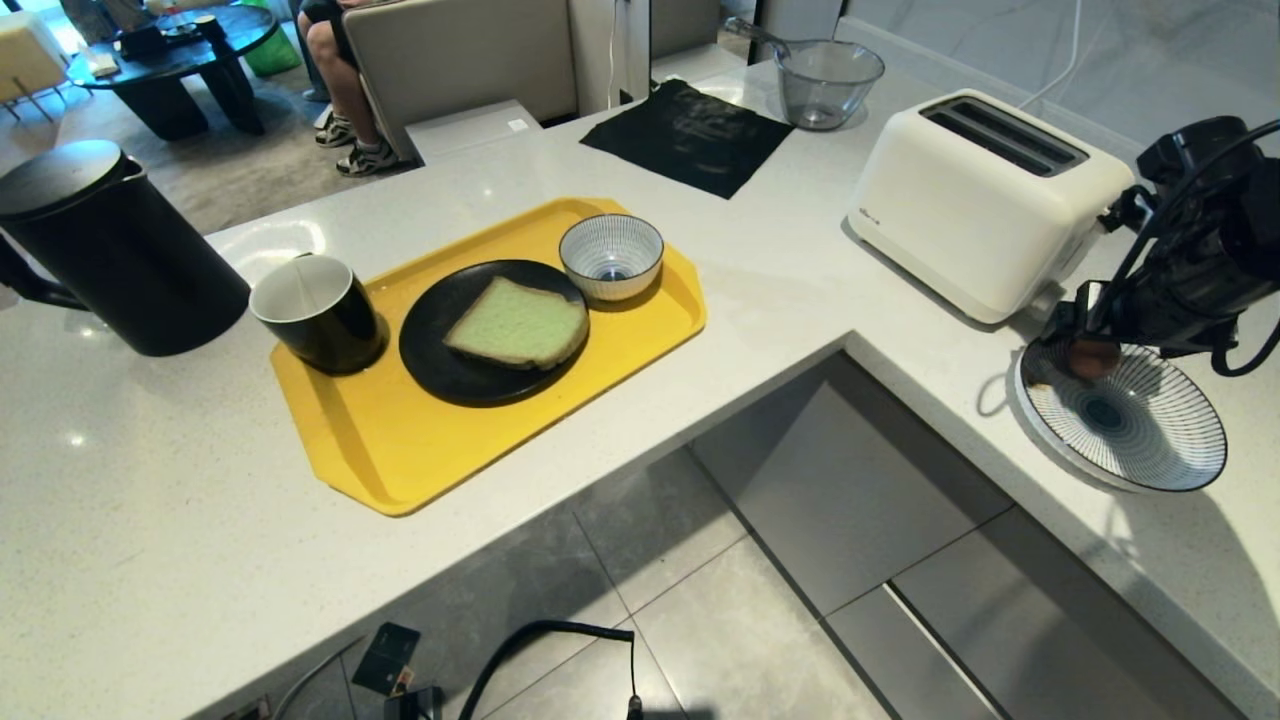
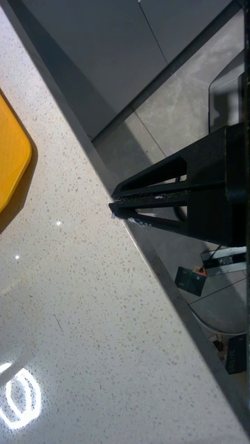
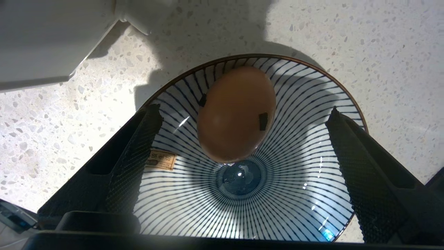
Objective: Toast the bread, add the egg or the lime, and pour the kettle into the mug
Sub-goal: Pick up the egg
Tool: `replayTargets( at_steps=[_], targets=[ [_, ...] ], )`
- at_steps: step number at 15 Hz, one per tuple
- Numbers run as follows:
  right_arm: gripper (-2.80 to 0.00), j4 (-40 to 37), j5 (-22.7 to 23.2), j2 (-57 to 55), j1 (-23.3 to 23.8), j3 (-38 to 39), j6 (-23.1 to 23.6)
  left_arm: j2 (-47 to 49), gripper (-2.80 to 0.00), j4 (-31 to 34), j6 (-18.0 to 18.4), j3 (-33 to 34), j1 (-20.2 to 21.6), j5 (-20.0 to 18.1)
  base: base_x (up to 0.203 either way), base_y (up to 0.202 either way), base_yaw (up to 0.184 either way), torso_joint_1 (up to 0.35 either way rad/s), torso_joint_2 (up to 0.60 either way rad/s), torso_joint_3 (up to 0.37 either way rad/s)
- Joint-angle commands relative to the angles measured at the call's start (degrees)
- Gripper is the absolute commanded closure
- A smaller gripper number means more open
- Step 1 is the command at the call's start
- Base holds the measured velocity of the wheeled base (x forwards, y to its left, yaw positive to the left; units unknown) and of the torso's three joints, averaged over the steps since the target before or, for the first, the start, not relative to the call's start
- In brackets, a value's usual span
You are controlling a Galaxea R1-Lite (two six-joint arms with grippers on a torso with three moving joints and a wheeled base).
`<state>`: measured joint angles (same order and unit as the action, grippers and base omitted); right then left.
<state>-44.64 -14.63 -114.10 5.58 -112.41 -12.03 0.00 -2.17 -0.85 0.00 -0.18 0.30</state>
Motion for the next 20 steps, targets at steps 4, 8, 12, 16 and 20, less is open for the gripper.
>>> replayTargets(
  at_steps=[4, 8, 12, 16, 20],
  targets=[
    [-2.80, -0.2, -1.3, -0.2, 1.2, 0.2, -0.1, 0.0, 0.00, 0.0, 0.0, 0.8, 0.0, 0.0, 0.000, 0.000, 0.000, 0.000, 0.00, 0.000],
    [-2.80, -0.2, -1.5, -0.7, 2.8, 0.1, 1.4, 0.0, 0.00, 0.0, 0.0, 0.8, 0.0, 0.0, 0.000, 0.000, 0.000, 0.000, 0.00, 0.000],
    [-2.80, -0.3, -1.5, 0.2, 5.2, 0.2, 3.1, 0.0, 0.00, 0.0, 0.0, 0.8, 0.0, 0.0, 0.000, 0.000, 0.000, 0.000, 0.00, 0.000],
    [-2.80, -0.3, -0.6, 3.1, 5.2, 2.0, 3.1, 0.0, 0.00, 0.0, 0.0, 0.8, 0.0, 0.0, 0.000, 0.000, 0.000, 0.000, 0.00, 0.000],
    [-2.80, -0.5, 9.2, 8.5, 5.0, 8.8, 10.8, 0.0, 0.00, 0.0, 0.0, 0.8, 0.0, 0.0, 0.000, 0.000, 0.000, 0.000, 0.00, 0.000]
  ],
)
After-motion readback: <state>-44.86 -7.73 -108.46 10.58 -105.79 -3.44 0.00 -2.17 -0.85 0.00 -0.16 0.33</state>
